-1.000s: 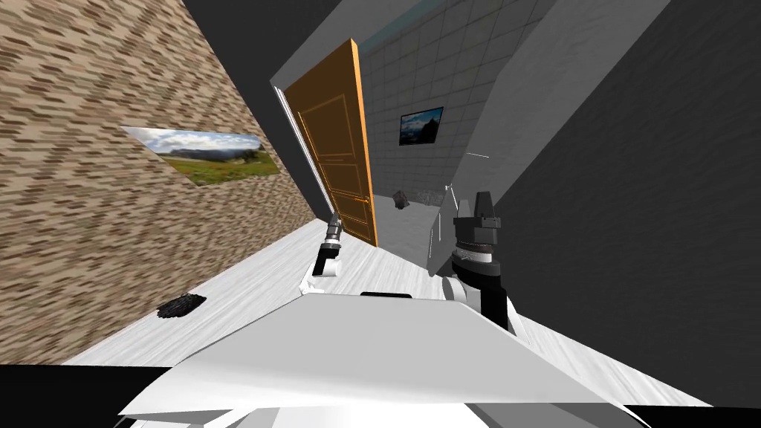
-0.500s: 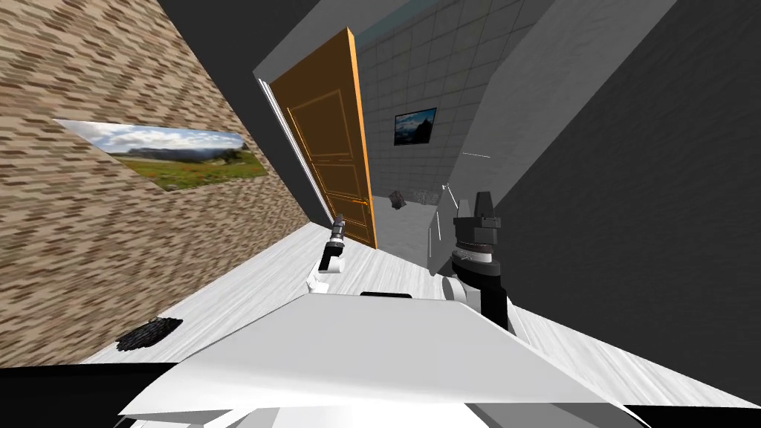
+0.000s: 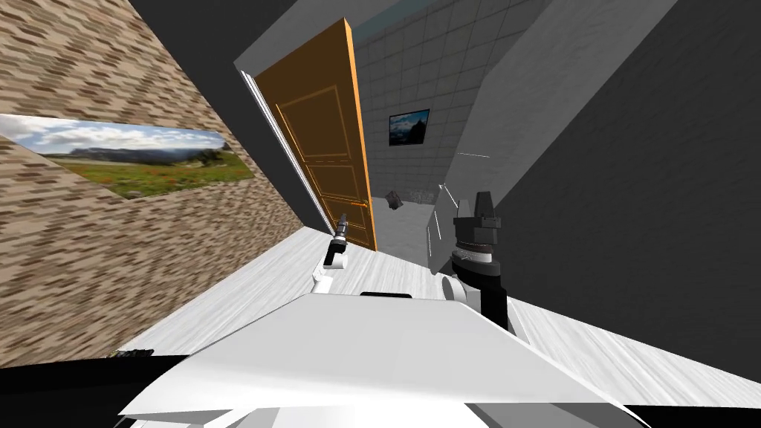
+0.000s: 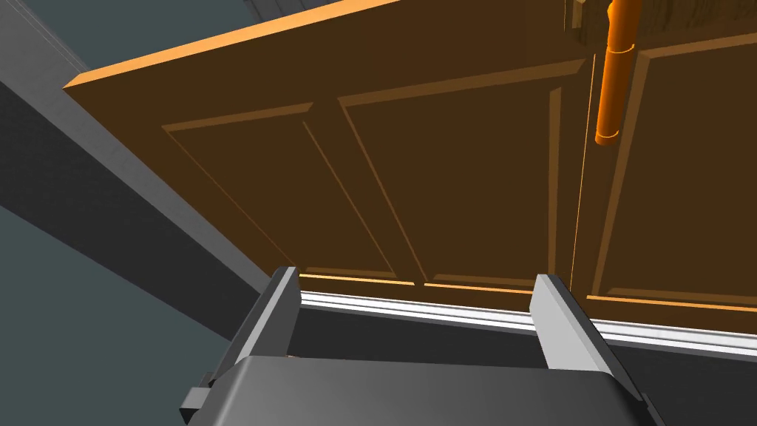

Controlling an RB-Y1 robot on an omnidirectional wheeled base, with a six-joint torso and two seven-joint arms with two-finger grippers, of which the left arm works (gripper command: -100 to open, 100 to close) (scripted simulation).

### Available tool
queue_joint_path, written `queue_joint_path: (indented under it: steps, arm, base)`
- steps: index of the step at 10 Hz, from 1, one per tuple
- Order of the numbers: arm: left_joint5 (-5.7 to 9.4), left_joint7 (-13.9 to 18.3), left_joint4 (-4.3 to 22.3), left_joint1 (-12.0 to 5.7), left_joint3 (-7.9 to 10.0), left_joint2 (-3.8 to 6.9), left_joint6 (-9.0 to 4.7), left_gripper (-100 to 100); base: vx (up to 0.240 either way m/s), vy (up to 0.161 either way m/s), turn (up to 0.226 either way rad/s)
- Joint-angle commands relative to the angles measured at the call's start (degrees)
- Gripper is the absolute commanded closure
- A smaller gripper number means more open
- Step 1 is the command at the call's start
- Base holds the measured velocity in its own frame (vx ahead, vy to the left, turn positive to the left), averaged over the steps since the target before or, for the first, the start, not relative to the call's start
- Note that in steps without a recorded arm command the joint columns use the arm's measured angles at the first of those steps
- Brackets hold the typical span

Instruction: Push the door open

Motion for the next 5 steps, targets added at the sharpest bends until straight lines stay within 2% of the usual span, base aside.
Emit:
queue_joint_path:
  steps: [1,5]
  arm:
    - [0.18,-0.07,2.72,-1.36,0.04,-0.40,-0.26,-100]
    - [0.80,0.08,9.21,-5.20,0.37,-0.96,-0.42,-100]
  base:
    - [0.053,0.113,-0.149]
    - [0.045,0.135,-0.120]
